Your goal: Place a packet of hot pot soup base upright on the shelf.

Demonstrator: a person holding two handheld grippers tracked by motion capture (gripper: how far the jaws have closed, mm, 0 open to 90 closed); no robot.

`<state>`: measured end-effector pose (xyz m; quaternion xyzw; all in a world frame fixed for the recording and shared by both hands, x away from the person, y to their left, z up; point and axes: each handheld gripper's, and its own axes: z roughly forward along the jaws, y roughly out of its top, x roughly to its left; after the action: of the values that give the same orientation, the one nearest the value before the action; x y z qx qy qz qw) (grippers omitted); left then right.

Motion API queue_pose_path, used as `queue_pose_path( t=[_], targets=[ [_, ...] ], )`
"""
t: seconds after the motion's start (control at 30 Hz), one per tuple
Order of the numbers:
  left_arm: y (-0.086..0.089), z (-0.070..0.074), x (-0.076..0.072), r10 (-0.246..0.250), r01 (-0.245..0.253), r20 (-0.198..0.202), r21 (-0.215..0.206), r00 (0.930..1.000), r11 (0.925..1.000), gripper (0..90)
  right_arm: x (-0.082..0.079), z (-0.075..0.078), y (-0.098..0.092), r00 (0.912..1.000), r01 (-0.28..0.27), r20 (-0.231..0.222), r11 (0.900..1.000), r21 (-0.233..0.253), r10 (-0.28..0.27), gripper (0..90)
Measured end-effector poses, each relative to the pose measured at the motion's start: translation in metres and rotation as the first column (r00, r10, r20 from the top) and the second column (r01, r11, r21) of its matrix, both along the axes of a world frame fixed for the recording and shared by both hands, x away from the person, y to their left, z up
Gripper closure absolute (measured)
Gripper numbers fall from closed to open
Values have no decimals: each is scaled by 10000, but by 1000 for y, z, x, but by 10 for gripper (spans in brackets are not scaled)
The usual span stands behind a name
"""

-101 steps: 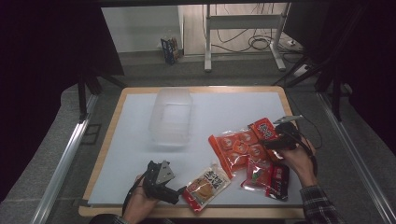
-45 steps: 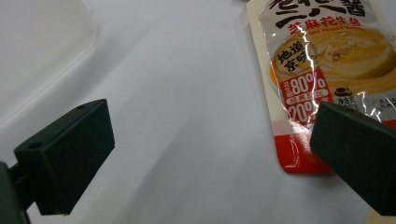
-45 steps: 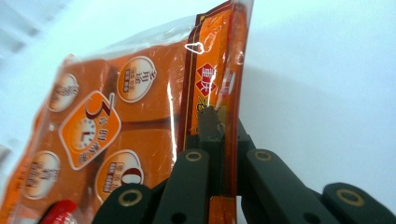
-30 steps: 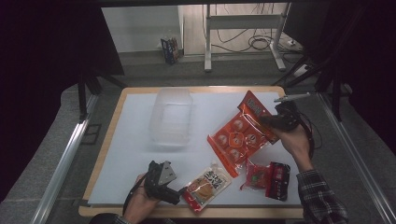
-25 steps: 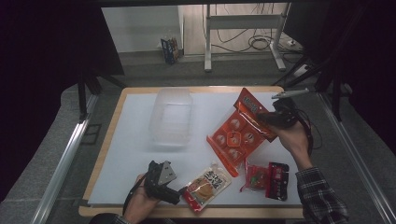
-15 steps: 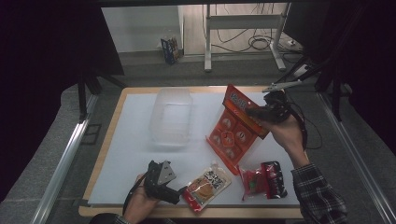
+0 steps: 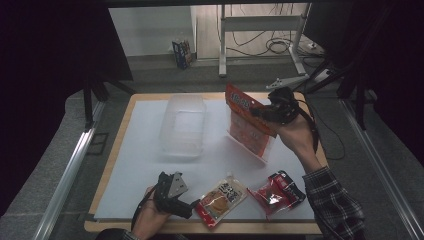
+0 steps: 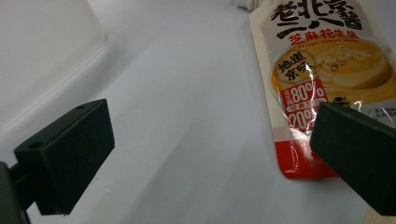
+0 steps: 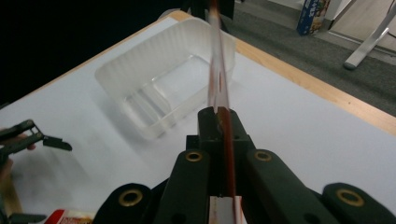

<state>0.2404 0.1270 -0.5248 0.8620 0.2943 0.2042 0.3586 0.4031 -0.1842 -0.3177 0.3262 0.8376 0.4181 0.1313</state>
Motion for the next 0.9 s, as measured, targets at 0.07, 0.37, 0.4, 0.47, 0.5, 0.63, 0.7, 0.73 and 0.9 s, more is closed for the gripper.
queue_pose_path(
  t=[0.07,0.37,0.4,0.47,0.5,0.63,0.7,0.73,0.9],
  targets=[
    [0,0,0,9,-9,-13,-6,10000,10000,0,5,4,2,9999,126,-65,9999,63,-126,885],
    [1,1,0,44,-45,-33,-141,10000,9999,0,17,14,19,9997,80,-244,9992,395,-71,886],
    [2,2,0,59,-60,-27,-161,10000,9999,0,19,15,22,9997,49,-259,9991,411,-38,886],
    [2,2,0,66,-68,-54,-213,10000,9998,0,24,17,31,9996,40,-290,9990,436,-27,886],
    [3,3,0,74,-75,-49,-230,10000,9997,0,25,17,33,9996,40,-278,9990,436,-28,886],
    [3,3,0,103,-105,-85,-315,9999,9994,0,31,20,40,9995,84,-306,9986,532,-68,885],
    [4,4,0,105,-108,-113,-333,9999,9994,0,36,22,45,9994,151,-312,9981,595,-132,886],
    [4,4,0,128,-133,-119,-391,9998,9991,0,39,23,49,9993,174,-329,9977,659,-152,886],
    [4,3,0,114,-120,-147,-400,9998,9991,0,46,27,57,9992,191,-363,9962,852,-161,885]
  ],
)
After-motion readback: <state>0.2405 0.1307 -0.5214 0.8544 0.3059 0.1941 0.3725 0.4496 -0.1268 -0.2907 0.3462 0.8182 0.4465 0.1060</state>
